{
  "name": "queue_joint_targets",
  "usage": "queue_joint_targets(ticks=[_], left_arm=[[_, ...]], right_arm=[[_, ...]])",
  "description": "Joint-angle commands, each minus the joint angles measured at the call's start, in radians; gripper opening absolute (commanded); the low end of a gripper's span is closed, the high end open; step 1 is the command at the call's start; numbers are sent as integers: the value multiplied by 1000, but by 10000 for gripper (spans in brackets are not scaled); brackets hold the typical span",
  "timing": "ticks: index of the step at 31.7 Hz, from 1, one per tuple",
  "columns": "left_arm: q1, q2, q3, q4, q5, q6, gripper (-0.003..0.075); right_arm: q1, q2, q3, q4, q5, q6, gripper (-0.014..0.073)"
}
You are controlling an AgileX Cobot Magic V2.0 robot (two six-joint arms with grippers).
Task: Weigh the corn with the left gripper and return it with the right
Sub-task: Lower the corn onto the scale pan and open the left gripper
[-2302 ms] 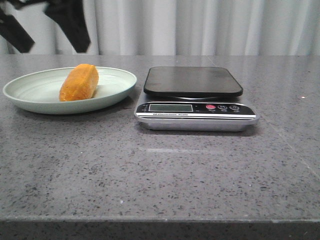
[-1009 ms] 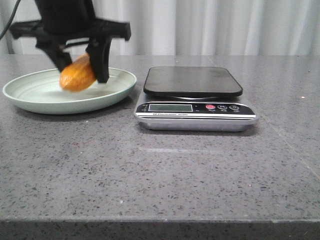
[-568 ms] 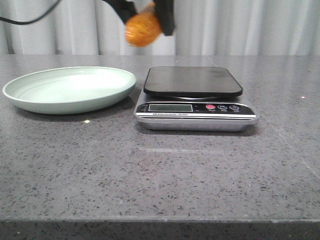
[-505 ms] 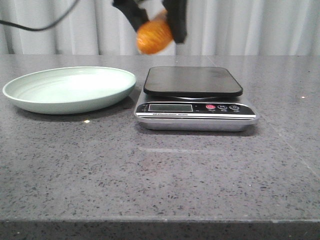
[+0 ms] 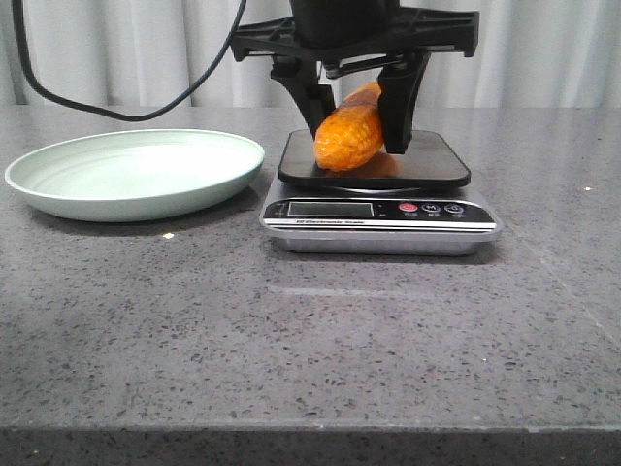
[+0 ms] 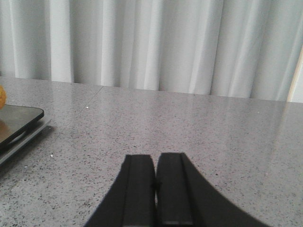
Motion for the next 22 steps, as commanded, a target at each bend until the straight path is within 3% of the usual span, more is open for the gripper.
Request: queue_joint_targets(ticks=[1, 13, 22], left_arm=[[1, -62, -37, 9, -13, -22, 446], [1, -69, -148, -2, 29, -28, 463], [1, -131, -274, 88, 6, -31, 459]], right_arm=[[-7, -18, -8, -14, -75, -7, 171], [-7, -18, -8, -14, -75, -7, 171], [-7, -18, -8, -14, -75, -7, 171]])
